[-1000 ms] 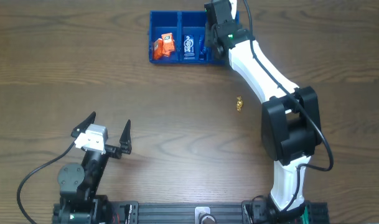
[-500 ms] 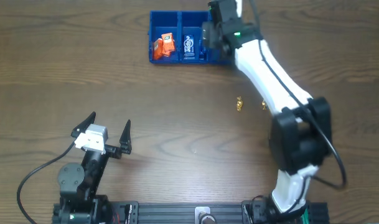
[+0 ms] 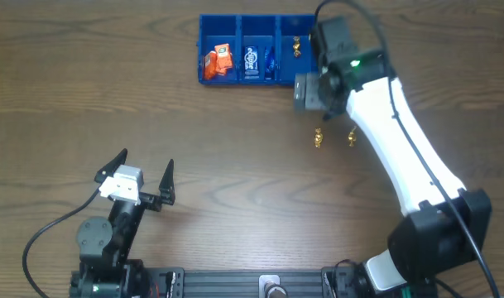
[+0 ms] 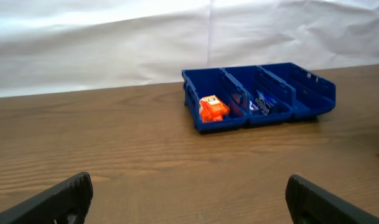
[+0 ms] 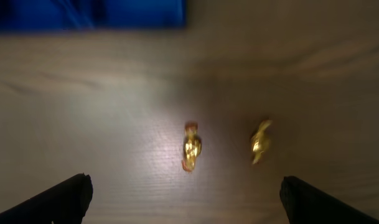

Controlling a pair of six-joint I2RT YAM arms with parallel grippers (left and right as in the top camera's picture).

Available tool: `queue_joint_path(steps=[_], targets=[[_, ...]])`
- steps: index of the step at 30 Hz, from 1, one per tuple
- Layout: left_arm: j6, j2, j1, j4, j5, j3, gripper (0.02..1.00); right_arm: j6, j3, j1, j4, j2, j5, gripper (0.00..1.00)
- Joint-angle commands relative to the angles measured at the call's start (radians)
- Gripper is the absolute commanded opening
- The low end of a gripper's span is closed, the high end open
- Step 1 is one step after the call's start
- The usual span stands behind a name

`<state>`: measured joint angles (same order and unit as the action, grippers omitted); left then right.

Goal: Sort Candies Into Trays

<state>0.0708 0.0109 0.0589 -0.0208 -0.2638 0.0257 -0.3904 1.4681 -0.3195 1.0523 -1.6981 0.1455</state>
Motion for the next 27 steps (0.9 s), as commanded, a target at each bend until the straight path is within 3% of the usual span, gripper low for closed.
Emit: queue_joint_path(steps=[1, 11, 27], targets=[[-0.011, -0.007, -0.006, -0.031, -0.018, -0.021, 0.998, -0.055, -0.200, 0.001, -0.109, -0.019, -0.041, 1.000], [-0.011, -0.007, -0.006, -0.031, -0.018, -0.021, 0.998, -0.020, -0.297, 0.001, -0.294, -0.109, -0.068, 1.000], [-0.011, -0.007, -0.006, -0.031, -0.018, -0.021, 0.998, 0.024, -0.297, 0.014, -0.344, -0.166, -0.062, 0.936]])
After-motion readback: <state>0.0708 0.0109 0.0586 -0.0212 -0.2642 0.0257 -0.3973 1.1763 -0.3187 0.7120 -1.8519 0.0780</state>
